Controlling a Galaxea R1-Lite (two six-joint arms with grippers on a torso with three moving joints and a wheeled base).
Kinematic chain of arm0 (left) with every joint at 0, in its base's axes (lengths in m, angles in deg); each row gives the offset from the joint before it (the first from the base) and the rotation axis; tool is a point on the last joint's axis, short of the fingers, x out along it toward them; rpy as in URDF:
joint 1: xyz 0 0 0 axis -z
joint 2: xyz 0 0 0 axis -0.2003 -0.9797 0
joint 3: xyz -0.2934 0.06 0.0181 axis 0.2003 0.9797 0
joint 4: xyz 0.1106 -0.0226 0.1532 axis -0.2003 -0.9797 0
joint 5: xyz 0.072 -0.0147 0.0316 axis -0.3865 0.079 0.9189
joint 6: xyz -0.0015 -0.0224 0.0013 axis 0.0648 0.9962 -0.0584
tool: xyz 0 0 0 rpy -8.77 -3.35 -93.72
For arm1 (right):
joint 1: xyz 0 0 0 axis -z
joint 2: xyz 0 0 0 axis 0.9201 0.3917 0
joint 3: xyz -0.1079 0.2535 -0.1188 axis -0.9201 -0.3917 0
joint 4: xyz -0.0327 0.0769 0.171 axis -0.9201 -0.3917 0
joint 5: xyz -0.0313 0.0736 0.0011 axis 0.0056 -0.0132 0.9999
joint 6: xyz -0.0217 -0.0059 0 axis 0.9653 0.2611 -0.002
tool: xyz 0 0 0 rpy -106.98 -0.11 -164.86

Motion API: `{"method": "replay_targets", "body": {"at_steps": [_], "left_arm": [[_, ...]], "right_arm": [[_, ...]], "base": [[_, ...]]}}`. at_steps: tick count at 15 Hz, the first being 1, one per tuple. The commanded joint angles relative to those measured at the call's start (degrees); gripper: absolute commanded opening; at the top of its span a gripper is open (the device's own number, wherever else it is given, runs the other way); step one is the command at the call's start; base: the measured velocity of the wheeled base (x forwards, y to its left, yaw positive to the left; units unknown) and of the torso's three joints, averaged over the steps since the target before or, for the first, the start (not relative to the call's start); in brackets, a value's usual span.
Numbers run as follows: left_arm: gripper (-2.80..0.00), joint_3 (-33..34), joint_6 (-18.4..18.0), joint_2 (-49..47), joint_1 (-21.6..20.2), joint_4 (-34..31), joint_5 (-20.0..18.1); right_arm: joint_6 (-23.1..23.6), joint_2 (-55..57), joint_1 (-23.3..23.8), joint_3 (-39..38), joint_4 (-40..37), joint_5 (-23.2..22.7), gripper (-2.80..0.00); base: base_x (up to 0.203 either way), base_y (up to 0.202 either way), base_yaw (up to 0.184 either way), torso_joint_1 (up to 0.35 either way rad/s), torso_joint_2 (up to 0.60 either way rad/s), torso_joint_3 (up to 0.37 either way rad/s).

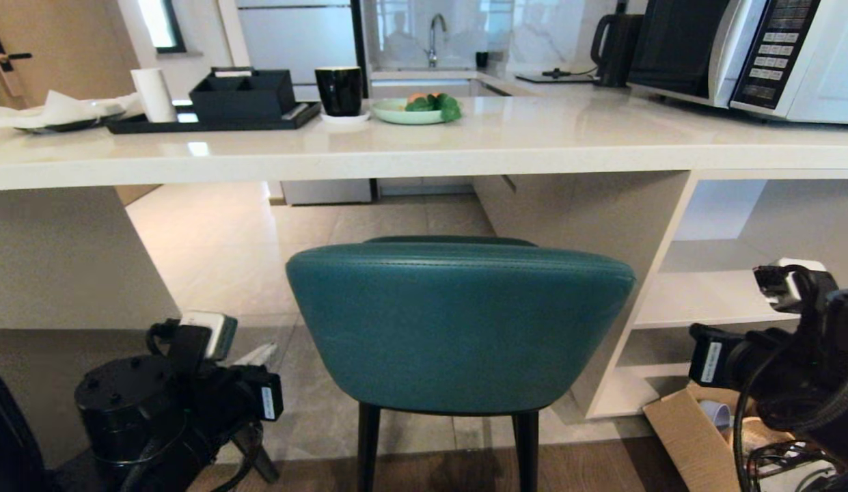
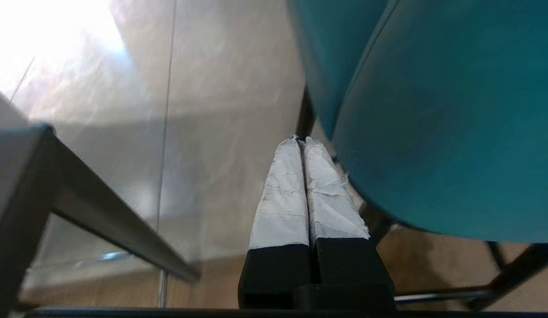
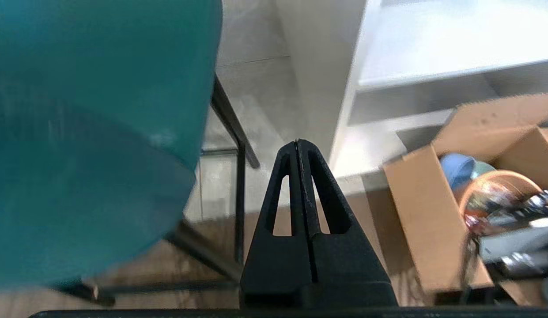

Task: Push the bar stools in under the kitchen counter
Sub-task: Push the gray chair back under the dining table

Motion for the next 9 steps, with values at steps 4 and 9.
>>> {"method": "replay_targets", "body": {"at_steps": [4, 9], "left_arm": [[-2.8, -10.0, -0.3, -8.0, -1.7, 0.5, 0.5], [-2.8, -16.2, -0.7, -9.0, -2.2, 0.5, 0.3]], "right_arm": [[0.6, 14.3, -0.9, 6.0, 7.7, 0.2, -2.8], [0.9, 21.4, -5.3, 9.9, 8.6, 0.7, -2.8]], "base": [[0.0, 0.0, 0.0, 0.0, 0.0, 0.0], [0.0, 0.0, 0.0, 0.0, 0.0, 0.0]]}}
